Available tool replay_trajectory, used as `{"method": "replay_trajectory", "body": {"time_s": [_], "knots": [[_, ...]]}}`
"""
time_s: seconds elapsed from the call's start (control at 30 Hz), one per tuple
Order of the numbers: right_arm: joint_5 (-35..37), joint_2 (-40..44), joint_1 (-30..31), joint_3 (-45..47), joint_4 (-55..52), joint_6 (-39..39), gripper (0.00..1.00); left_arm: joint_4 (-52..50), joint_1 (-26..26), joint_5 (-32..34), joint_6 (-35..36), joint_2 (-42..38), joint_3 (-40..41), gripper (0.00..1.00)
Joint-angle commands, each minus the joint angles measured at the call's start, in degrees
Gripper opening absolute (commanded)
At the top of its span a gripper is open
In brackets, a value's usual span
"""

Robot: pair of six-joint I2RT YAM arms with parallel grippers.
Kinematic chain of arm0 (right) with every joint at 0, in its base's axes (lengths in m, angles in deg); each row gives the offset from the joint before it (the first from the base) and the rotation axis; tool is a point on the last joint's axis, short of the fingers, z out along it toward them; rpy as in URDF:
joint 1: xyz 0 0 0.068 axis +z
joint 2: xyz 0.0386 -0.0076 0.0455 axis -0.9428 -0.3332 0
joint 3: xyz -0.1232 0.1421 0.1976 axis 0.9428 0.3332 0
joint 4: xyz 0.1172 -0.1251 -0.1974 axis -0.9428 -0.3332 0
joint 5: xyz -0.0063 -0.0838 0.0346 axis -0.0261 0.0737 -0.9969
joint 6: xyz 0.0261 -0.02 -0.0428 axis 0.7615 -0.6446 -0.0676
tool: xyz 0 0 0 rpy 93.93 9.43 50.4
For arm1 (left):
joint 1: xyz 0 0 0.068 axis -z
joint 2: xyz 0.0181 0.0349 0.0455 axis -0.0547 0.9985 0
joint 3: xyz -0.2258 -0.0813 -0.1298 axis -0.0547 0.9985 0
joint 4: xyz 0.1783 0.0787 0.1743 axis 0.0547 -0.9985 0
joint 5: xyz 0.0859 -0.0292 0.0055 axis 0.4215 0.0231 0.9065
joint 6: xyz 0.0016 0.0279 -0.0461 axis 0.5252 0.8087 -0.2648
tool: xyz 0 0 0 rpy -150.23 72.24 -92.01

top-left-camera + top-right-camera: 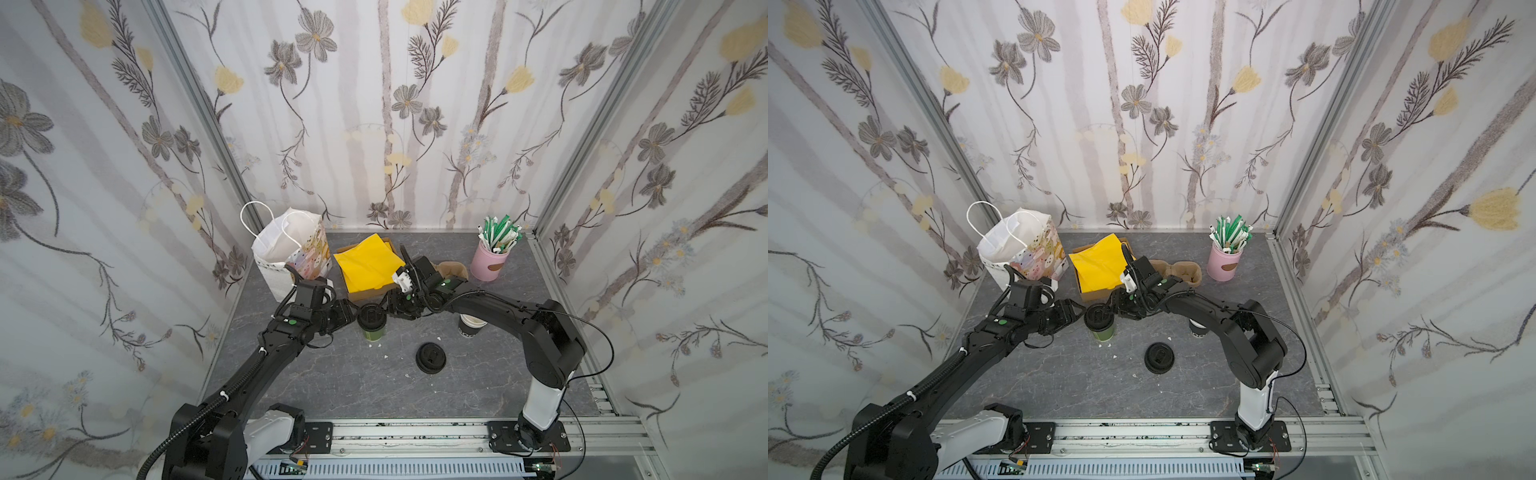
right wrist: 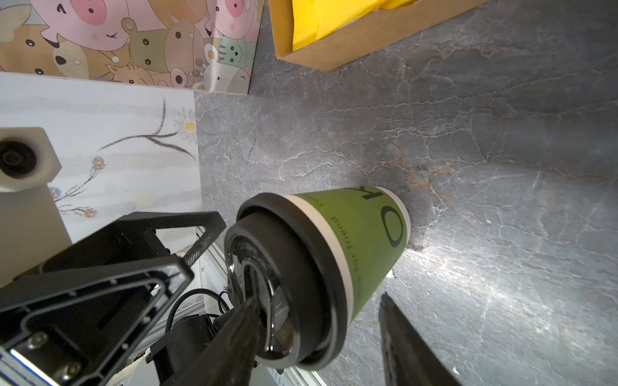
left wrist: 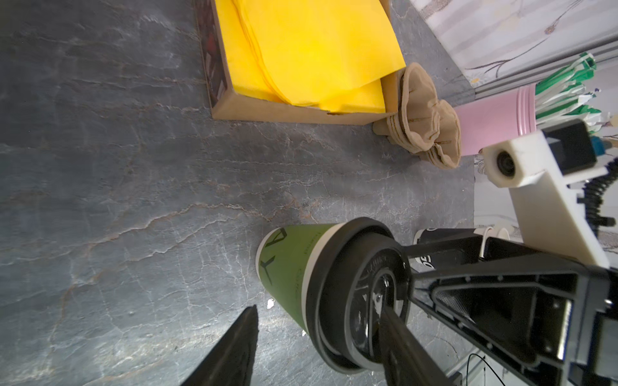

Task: Pack a coffee takeout order
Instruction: Close the lid on the coffee cup.

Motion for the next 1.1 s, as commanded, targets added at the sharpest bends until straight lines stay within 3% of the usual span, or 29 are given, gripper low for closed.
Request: {"method": "replay_trajectory", "body": {"time_s": [0.0, 0.23, 0.5, 0.7, 1.07], "knots": [[0.37, 0.03, 0.08, -1.42, 0.51, -0.96, 0.63, 0.80, -0.41, 2.55, 0.73, 1.27, -1.97, 0.59], [2.14, 0.82, 0.08, -3.21, -0.73, -1.37, 0.64, 0.88, -0.41, 4.17, 2.20, 4.77, -4.61, 0.57], [15.33, 10.17, 3.76, 0.83, -6.42, 1.71, 0.51, 0.89, -0.36, 0.86, 5.21, 9.87, -7.20, 0.54], [14.15, 8.47, 8.05, 1.79, -5.58, 3.75, 0.44, 0.89, -0.35, -1.48, 6.22, 12.20, -7.28, 0.54], [14.35, 5.91, 8.18, 1.92, -5.12, 4.03, 0.41, 0.89, -0.41, -2.40, 6.73, 13.05, -6.08, 0.53]]}}
